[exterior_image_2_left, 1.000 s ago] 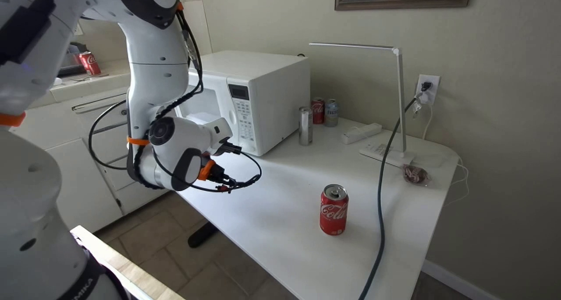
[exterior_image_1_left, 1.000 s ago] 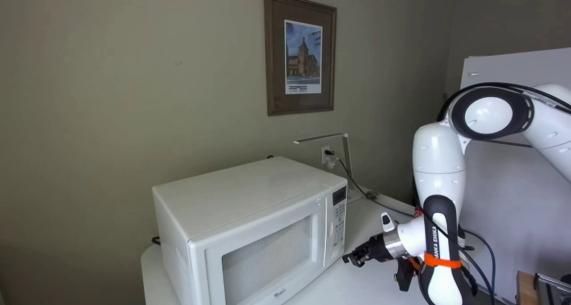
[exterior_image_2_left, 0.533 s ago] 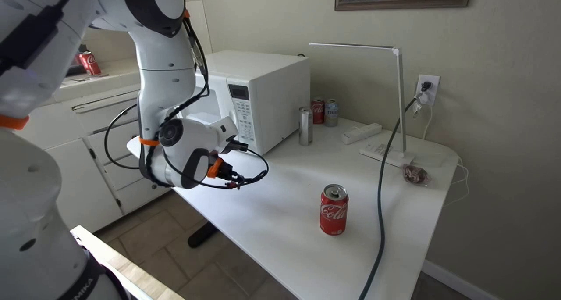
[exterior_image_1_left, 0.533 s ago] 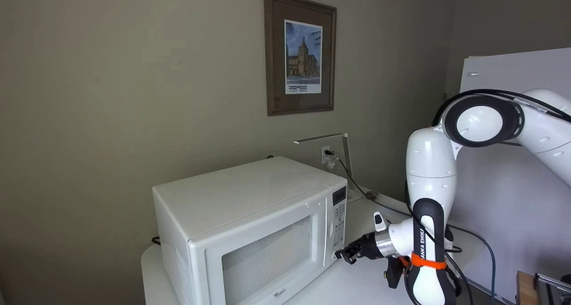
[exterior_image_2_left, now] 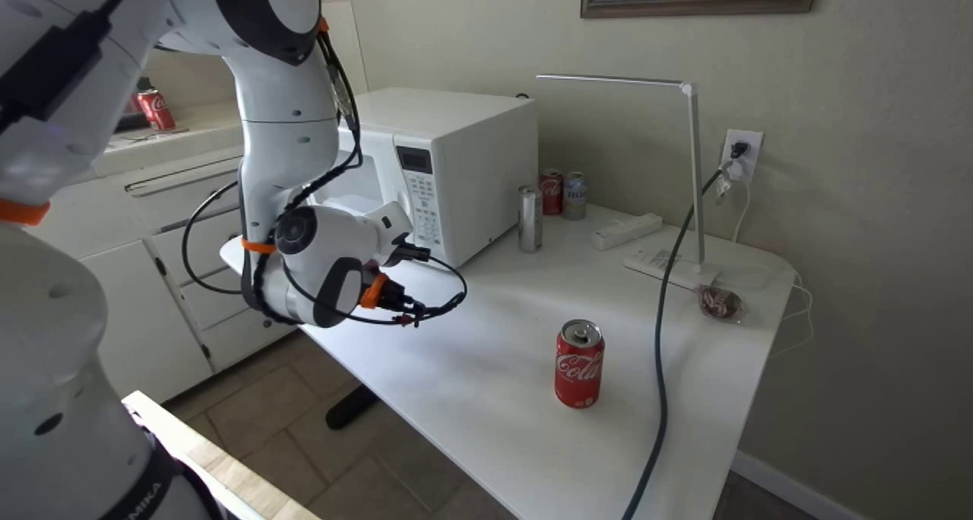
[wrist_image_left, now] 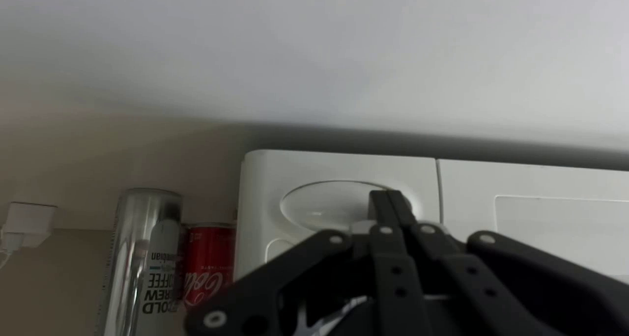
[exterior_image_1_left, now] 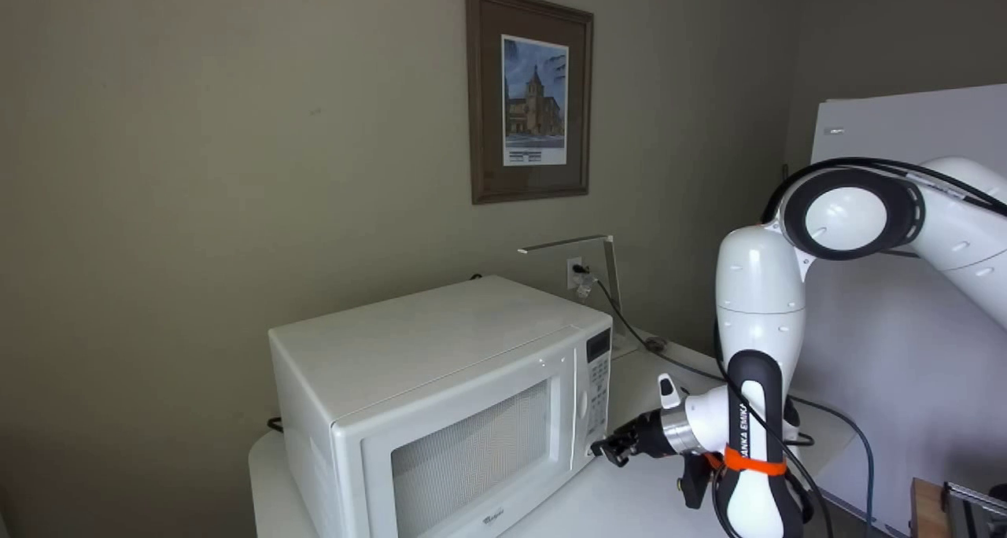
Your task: Open the microwave door
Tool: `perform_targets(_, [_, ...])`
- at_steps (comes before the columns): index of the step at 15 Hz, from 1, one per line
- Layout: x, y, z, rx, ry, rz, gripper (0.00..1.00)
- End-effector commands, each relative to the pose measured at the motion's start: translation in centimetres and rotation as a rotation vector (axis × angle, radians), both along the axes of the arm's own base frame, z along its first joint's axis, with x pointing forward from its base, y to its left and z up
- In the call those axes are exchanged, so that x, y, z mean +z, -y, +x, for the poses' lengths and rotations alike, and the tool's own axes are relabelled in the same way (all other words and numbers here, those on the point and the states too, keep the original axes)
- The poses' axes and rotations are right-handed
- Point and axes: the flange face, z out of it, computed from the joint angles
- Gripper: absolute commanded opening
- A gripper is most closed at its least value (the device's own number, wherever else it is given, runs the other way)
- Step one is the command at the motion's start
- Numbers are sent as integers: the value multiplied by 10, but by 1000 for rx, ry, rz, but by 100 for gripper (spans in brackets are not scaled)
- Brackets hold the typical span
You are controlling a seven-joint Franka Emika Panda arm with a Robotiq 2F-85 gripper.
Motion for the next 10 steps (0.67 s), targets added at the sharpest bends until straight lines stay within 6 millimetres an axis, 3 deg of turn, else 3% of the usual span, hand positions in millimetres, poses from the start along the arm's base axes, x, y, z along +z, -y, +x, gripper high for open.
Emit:
perform_targets(1, [0,10,17,5,47,-61,0])
perform_targets(10, [-1,33,19,11,48,-145,0])
